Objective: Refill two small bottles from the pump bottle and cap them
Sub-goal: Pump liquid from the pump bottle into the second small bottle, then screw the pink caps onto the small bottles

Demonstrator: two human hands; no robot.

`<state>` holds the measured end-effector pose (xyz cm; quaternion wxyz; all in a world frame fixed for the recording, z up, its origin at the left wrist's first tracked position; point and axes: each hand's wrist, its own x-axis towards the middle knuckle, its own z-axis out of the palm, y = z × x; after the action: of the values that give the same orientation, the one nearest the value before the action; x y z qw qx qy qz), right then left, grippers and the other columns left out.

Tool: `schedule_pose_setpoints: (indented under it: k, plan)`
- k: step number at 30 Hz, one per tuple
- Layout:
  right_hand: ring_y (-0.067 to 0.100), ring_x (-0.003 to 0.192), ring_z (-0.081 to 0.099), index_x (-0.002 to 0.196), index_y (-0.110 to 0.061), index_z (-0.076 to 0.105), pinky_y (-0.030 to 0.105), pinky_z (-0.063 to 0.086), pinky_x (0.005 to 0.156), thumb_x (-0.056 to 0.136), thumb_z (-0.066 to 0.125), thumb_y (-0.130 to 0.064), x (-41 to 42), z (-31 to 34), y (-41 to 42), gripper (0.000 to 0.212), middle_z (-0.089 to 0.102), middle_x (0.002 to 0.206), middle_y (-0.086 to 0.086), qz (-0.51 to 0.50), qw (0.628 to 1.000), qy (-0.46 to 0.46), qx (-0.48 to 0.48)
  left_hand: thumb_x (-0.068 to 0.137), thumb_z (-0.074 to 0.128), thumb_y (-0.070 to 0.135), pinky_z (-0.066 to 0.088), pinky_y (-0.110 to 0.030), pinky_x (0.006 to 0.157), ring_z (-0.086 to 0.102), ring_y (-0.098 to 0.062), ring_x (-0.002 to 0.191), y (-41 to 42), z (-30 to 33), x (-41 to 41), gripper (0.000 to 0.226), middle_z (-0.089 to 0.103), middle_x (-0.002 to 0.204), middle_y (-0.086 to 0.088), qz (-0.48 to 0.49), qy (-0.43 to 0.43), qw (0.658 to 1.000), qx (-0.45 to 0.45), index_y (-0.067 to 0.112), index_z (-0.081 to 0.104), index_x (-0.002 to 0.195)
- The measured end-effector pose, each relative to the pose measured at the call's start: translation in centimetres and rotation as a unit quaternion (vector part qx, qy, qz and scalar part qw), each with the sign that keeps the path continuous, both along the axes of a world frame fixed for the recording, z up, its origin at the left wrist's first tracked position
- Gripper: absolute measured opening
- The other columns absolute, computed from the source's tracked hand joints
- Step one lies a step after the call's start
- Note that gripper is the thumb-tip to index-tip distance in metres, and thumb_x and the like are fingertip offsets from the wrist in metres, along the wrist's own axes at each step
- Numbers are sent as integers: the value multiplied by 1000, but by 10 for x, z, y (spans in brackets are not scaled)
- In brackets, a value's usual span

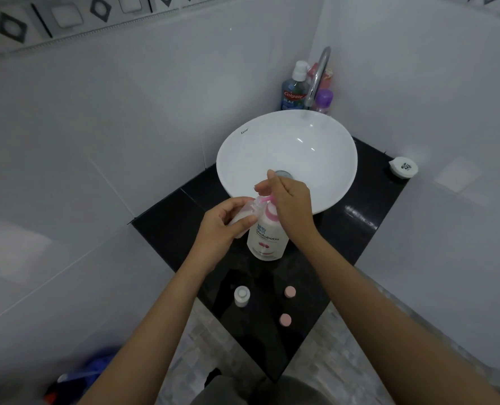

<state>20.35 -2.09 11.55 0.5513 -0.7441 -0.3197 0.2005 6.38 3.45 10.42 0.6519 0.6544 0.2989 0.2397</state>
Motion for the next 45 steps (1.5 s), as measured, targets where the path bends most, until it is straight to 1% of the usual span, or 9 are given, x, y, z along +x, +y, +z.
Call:
schedule_pose_setpoints:
  k: [10,17,21,25,31,35,38,42,45]
  plan:
    - [17,80,68,86,-4,74,30,52,85,98,42,-30,-2,4,0,43,74,84,6,-9,1000,10,-9,88,62,17,51,-8,72,61,6,91,-3,4,-5,28,64,106,14,2,26,999,36,23,59,115]
    - [15,74,68,102,-3,70,33,55,84,99,42,-29,-4,11,-4,38,73,95,12,4,997,73,23,88,62,18,49,-19,83,61,-4,106,-4,3,-10,31,64,116,9,31,2,1000,-2,25,58,117]
    - [18,78,69,115,-9,65,33,55,84,99,42,-29,-3,14,-6,34,71,104,14,0,995,93,32,87,63,17,52,-17,84,62,1,107,-6,3,-11,36,65,116,16,30,-1,999,-24,25,58,122]
    - [21,91,69,111,-14,67,36,55,88,98,44,-32,-1,14,-8,32,72,99,8,-13,996,84,28,87,62,18,51,-20,84,62,2,103,-10,0,-11,36,65,113,16,35,10,999,-30,23,59,122]
    - [13,95,63,104,-14,70,31,51,90,98,44,-30,1,16,-28,30,69,97,0,-36,998,50,26,89,61,18,50,-29,93,61,-8,110,-17,-7,-18,35,65,118,9,24,18,999,-21,22,59,123]
    - [21,88,62,96,-1,67,25,50,78,98,43,-32,-2,13,-56,39,68,96,16,-59,998,5,8,89,61,18,51,-21,82,63,4,97,-27,-12,-22,28,66,108,16,24,27,999,-15,30,60,114]
    - [10,76,58,93,-4,65,13,46,68,99,42,-31,-8,-1,-85,35,68,94,12,-83,996,-17,11,89,61,17,52,-16,74,63,10,89,-37,-18,-28,26,66,102,19,25,36,999,-15,31,60,111]
    - [18,79,60,89,-14,65,32,48,71,97,45,-36,-15,-50,-114,31,65,87,10,-72,991,-40,-105,89,61,12,49,-4,70,61,16,86,-51,-25,-36,30,63,104,20,21,50,999,-9,23,60,117]
    - [15,80,58,98,-15,66,28,43,68,94,49,-41,-21,-89,-126,31,63,95,5,-17,960,-110,-259,88,62,9,48,-4,71,61,15,86,-61,-31,-40,32,64,106,16,23,52,998,-16,18,61,119]
